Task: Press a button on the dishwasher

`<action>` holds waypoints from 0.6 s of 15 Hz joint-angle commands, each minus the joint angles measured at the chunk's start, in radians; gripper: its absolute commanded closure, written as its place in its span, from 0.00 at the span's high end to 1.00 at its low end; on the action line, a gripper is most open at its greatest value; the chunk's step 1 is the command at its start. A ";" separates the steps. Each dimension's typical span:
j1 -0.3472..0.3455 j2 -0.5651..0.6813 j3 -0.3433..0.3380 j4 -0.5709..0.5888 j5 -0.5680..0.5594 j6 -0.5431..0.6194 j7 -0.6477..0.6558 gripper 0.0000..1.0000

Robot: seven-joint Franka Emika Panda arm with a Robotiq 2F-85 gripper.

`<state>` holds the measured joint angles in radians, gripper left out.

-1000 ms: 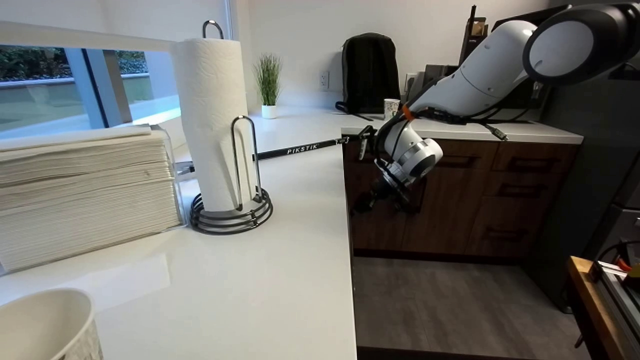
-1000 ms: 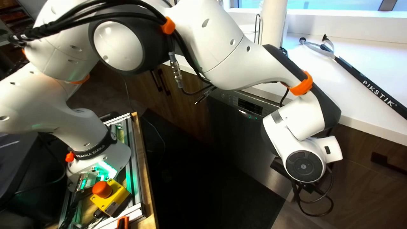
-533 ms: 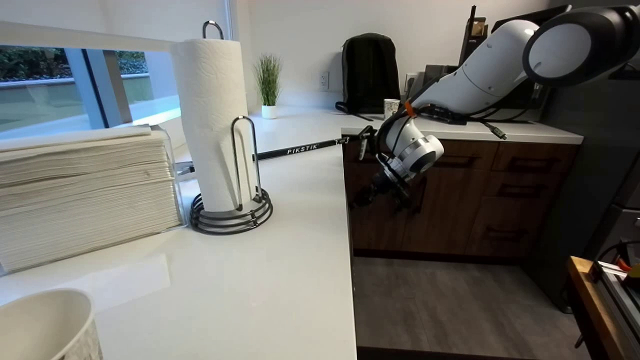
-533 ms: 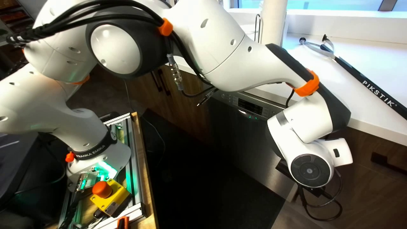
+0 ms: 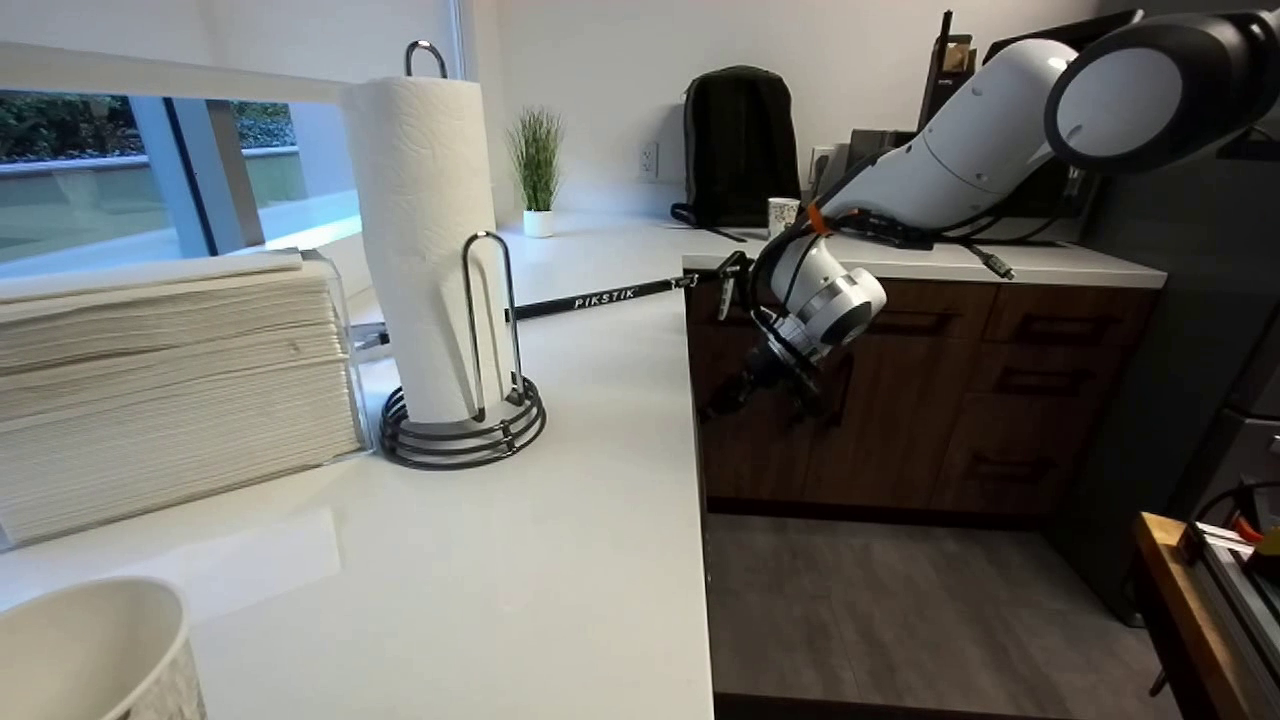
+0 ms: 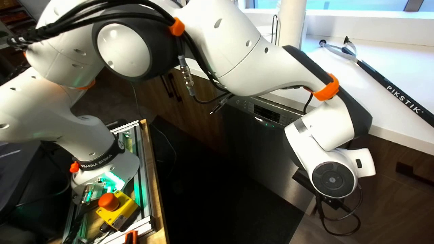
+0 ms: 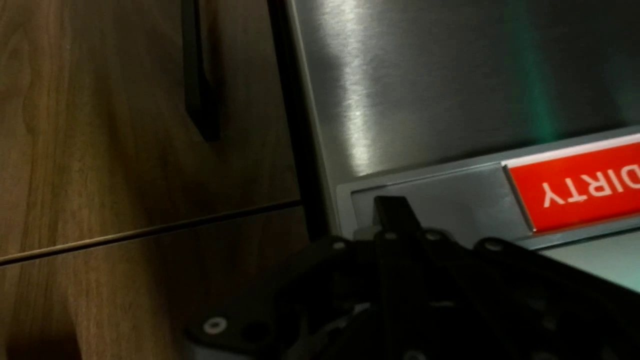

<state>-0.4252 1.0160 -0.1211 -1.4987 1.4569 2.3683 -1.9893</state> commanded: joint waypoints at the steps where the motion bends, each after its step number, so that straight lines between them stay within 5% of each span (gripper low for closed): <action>1: 0.043 -0.070 -0.041 -0.091 -0.086 -0.007 0.076 0.00; 7: 0.090 -0.230 -0.087 -0.281 -0.234 0.030 0.180 0.00; 9: 0.116 -0.322 -0.103 -0.373 -0.290 0.041 0.240 0.27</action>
<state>-0.3580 0.8453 -0.1966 -1.7007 1.2470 2.3720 -1.8305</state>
